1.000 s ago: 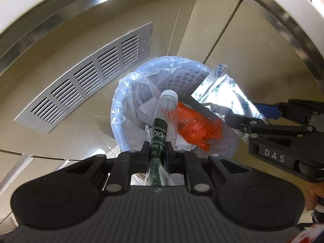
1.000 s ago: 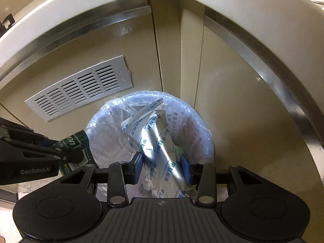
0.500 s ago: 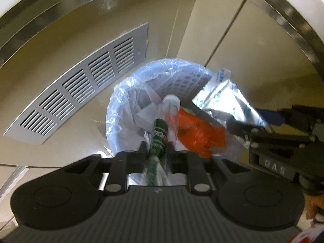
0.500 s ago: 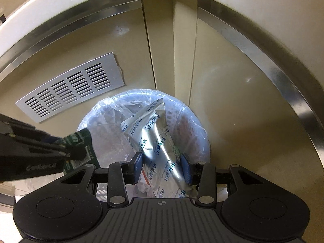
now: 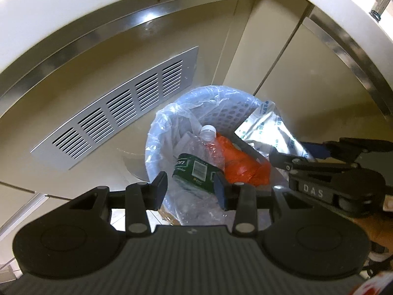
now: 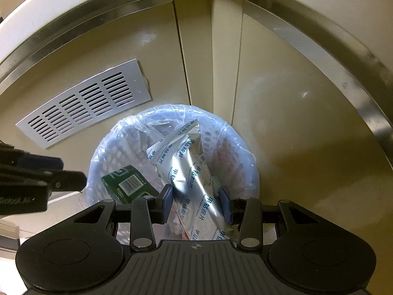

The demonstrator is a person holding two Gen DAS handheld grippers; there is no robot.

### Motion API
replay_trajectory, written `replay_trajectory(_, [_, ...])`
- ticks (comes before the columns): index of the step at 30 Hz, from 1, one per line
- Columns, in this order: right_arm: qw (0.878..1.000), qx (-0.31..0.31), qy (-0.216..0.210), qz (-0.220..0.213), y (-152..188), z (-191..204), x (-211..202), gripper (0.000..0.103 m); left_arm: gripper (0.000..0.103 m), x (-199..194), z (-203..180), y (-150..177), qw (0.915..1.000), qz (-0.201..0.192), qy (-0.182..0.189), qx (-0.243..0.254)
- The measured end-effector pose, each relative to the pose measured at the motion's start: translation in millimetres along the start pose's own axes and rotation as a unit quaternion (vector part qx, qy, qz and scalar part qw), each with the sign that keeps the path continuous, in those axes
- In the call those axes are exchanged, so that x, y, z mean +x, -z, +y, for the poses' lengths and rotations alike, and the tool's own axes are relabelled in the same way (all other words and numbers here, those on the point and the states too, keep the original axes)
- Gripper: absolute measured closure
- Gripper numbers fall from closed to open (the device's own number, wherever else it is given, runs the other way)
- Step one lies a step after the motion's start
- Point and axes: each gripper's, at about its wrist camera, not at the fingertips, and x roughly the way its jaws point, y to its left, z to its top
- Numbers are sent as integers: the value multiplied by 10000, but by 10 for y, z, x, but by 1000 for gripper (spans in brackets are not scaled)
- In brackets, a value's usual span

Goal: Collect trash
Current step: 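Open both grippers to drop the bottle and foil packet into the wastebasket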

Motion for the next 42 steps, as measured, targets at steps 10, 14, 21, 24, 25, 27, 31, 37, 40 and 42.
replay_trajectory(10, [9998, 200, -38, 78, -14, 51, 101, 62, 66, -41, 82, 103, 9999, -9, -60, -92])
replay_trajectory(14, [9996, 270, -56, 89, -17, 51, 135, 62, 66, -35, 70, 123, 9999, -15, -55, -106])
replay_trajectory(21, [9992, 390, -77, 65, -27, 47, 170, 62, 66, 11, 47, 163, 9999, -4, -59, -139])
replay_trajectory(24, [9987, 500, -124, -11, -36, 37, 171, 62, 66, 24, 47, 168, 9999, -5, -68, -151])
replay_trajectory(25, [9983, 554, -181, -46, -38, 26, 174, 60, 66, 31, 49, 172, 9999, -7, -71, -152])
replay_trajectory(27, [9977, 627, -254, -59, -44, 17, 191, 44, 66, 38, 54, 178, 9999, -9, -79, -142])
replay_trajectory(31, [9977, 647, -194, -93, -24, -8, 174, 36, 66, 43, 68, 189, 9998, -20, -92, -149])
replay_trajectory(37, [9978, 640, -174, -50, 21, -54, 121, 36, 66, 11, 65, 206, 9998, -36, -91, -152])
replay_trajectory(40, [9981, 596, -171, -41, 35, -43, 74, 36, 66, -26, 57, 214, 9998, -72, -81, -136])
replay_trajectory(42, [9982, 570, -187, -37, 37, -28, 30, 36, 66, -67, 53, 217, 9998, -109, -74, -120])
